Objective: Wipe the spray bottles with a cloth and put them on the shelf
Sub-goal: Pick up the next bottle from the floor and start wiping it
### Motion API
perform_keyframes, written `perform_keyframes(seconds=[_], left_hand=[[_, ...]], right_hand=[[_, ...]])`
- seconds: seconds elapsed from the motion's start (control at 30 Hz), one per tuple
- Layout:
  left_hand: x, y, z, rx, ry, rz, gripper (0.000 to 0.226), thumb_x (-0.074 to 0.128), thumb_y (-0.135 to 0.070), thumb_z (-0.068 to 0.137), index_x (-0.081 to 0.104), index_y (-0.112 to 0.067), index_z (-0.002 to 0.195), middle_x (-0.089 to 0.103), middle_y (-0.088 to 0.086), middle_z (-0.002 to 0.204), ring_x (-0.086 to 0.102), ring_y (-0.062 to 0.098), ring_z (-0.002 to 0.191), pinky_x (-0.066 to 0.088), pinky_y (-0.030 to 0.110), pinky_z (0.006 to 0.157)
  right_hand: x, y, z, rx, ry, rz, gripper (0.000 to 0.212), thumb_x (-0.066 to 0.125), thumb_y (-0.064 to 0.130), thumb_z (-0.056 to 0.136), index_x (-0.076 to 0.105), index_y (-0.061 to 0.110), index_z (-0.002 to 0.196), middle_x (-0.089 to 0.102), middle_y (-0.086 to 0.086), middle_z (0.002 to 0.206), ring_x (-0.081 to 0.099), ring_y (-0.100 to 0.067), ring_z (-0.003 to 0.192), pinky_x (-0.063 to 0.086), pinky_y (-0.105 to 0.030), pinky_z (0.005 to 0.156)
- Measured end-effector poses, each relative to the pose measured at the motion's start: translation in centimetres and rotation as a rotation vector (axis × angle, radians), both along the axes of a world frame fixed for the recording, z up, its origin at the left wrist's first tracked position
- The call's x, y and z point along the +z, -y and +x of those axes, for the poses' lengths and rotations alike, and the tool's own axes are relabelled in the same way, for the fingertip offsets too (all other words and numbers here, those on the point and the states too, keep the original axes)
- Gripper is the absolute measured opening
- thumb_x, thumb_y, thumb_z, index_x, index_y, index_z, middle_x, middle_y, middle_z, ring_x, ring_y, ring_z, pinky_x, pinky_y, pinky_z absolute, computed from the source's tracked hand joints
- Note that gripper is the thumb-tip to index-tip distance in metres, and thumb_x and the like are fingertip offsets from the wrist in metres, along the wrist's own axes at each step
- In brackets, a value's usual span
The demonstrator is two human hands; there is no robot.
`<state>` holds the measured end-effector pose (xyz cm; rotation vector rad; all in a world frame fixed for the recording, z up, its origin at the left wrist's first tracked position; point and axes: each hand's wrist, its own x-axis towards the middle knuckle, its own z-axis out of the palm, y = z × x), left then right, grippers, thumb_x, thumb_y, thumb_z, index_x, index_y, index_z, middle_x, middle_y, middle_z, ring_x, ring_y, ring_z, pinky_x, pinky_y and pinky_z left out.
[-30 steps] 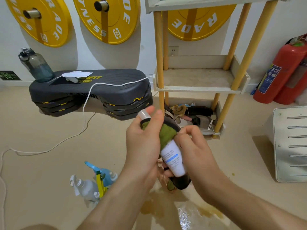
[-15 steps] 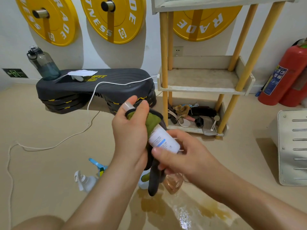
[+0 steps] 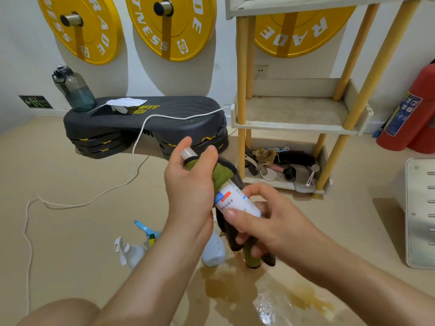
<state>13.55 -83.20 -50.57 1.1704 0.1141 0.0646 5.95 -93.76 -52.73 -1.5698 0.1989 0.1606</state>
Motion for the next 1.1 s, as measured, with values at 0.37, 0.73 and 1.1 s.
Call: perform_keyframes(seconds=[0.37, 0.73, 1.1], left_hand=[[-0.3, 0.3, -0.9, -0.025, 0.093, 0.141, 0.041, 0.070, -0.014, 0.090, 0.060, -0.026, 0.127, 0.068, -0.003, 0.085, 0.068, 0.012, 0.075, 0.058, 0.031, 0.072], [-0.5, 0.8, -1.8, -0.228, -0.181, -0.057, 0.018, 0.068, -0.026, 0.088, 0.060, -0.010, 0.088, 0.052, 0.005, 0.064, 0.054, 0.017, 0.052, 0.047, 0.024, 0.051], [-2.1, 1.2, -3.1, -0.250, -0.330, -0.005, 0.010, 0.066, -0.017, 0.089, 0.065, -0.008, 0.085, 0.062, 0.008, 0.069, 0.062, 0.018, 0.061, 0.051, 0.026, 0.055]], right_hand=[[-0.1, 0.6, -0.4, 0.052, 0.026, -0.095, 0.040, 0.066, 0.054, 0.082, 0.059, 0.020, 0.104, 0.067, -0.001, 0.073, 0.061, -0.019, 0.056, 0.045, -0.032, 0.046], [0.8, -0.4, -0.4, -0.129, -0.053, -0.041, 0.051, 0.028, 0.037, 0.106, 0.050, 0.006, 0.073, 0.049, -0.008, 0.045, 0.035, -0.018, 0.034, 0.029, -0.024, 0.038], [-0.7, 0.3, -0.5, 0.065, 0.394, -1.154, 0.027, 0.024, 0.051, 0.099, 0.040, 0.029, 0.097, 0.043, 0.011, 0.092, 0.050, -0.012, 0.075, 0.042, -0.031, 0.065]])
